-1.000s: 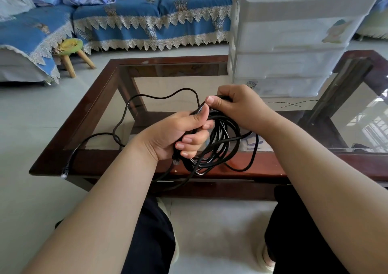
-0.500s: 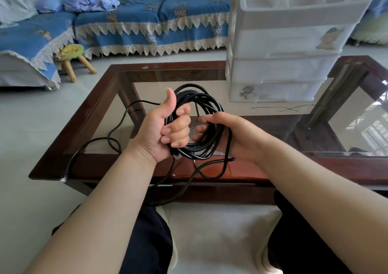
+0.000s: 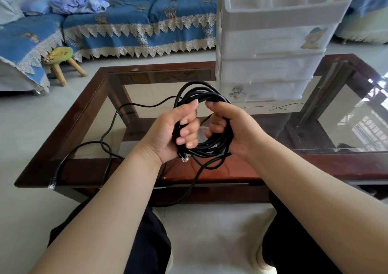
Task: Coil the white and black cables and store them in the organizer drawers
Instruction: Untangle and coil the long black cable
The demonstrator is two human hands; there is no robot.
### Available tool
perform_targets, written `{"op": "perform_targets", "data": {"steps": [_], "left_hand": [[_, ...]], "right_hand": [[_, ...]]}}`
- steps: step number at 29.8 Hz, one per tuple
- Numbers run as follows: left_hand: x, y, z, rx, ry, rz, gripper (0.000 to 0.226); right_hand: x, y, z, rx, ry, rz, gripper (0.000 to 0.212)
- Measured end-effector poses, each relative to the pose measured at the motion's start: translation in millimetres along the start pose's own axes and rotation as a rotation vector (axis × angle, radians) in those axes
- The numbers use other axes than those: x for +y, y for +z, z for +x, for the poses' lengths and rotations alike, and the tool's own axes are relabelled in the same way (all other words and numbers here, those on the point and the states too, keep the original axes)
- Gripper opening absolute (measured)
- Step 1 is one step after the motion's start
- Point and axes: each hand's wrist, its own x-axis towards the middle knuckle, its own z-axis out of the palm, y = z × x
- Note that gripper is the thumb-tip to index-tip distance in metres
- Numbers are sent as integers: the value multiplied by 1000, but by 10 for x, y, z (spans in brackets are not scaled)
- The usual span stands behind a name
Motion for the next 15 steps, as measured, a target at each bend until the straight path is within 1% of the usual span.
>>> {"op": "perform_targets", "data": {"steps": [4,7,11,15], "left_hand": [[-26,55,11,13,8,-43,41],[-34,104,-19,12,25,-70,47],[-50,144,-24,-12,58,-119,45],[-52,102,-19,-114,97,-79,46]], "right_hand": [[-8,9,-21,48,-39,26,38],[-19,22,-27,58,-47,8,38],[-15,26,-33,98,-43,25,39],[15,27,-26,126,-27,106,38]]}}
